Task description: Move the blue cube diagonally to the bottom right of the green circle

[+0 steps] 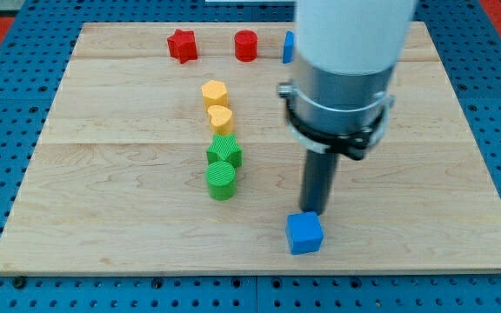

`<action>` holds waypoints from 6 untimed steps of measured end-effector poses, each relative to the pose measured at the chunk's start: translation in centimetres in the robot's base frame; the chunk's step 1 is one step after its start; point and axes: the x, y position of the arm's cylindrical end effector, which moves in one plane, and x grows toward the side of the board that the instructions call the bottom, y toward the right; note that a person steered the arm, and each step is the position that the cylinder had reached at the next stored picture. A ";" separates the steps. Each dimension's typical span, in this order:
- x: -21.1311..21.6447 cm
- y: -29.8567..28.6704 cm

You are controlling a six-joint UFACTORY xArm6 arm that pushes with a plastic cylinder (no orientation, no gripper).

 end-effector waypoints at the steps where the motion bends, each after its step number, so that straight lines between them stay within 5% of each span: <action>1: 0.3 3.5; 2: 5.6 2.8; 4: 3.8 -5.2; 6: -0.3 -2.0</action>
